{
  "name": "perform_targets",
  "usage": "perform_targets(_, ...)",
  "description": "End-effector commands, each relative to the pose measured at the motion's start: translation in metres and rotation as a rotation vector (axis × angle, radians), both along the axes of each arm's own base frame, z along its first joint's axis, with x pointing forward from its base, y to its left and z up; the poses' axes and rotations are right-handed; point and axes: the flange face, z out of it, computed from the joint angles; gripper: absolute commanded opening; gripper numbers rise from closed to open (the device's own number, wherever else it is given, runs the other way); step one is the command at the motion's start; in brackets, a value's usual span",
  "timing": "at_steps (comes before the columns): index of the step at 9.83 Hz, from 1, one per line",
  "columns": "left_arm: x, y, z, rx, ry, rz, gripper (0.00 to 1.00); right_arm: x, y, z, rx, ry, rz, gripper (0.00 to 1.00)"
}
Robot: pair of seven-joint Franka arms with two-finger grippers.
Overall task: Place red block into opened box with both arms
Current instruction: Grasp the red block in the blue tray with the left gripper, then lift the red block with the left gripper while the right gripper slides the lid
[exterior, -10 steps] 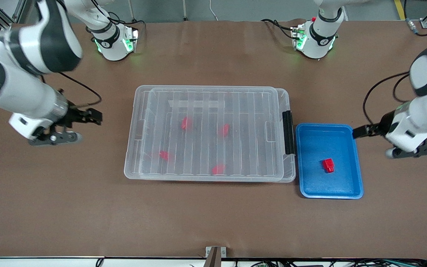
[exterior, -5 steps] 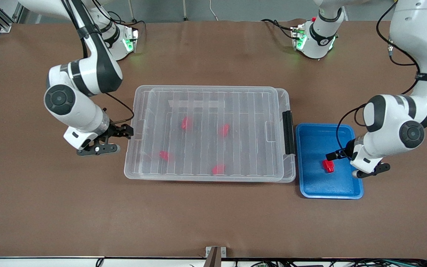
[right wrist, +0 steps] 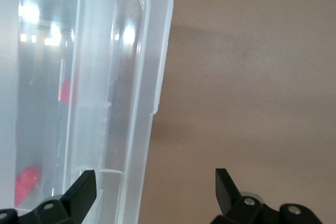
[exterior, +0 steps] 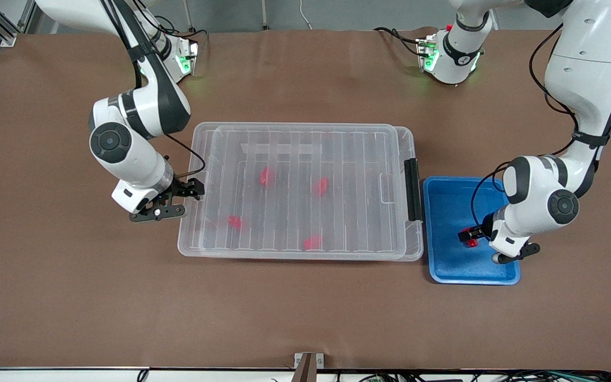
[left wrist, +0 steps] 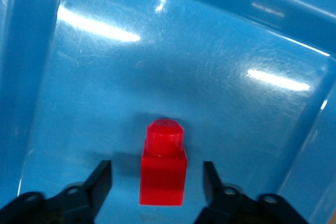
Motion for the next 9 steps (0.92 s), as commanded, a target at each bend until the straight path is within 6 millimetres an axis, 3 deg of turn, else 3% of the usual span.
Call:
perform_targets(1, 0.0, 0.002, -0.02, 0.009, 0.012, -0.005, 0.45, 0.0, -0.011, -0.006, -0.017, -0.003, -0.009, 1.0)
perform_targets(3, 0.001, 0.003, -0.019, 0.009, 0.011, 0.0, 0.07, 0.001, -0.019, -0.007, -0.04, -0.002, -0.003, 1.0)
perform_targets(5, 0.009, 0.002, -0.004, 0.013, -0.008, -0.01, 0.03, 0.003, -0.038, -0.012, -0.065, 0.013, 0.031, 1.0)
perform_targets(7, 0.016, -0.004, 0.038, 0.02, 0.01, -0.025, 0.01, 0.008, -0.077, -0.008, -0.067, 0.046, 0.079, 1.0)
perform_targets(9, 0.016, -0.021, 0.098, 0.028, -0.021, -0.062, 0.01, 0.01, -0.106, -0.007, -0.067, 0.078, 0.11, 1.0)
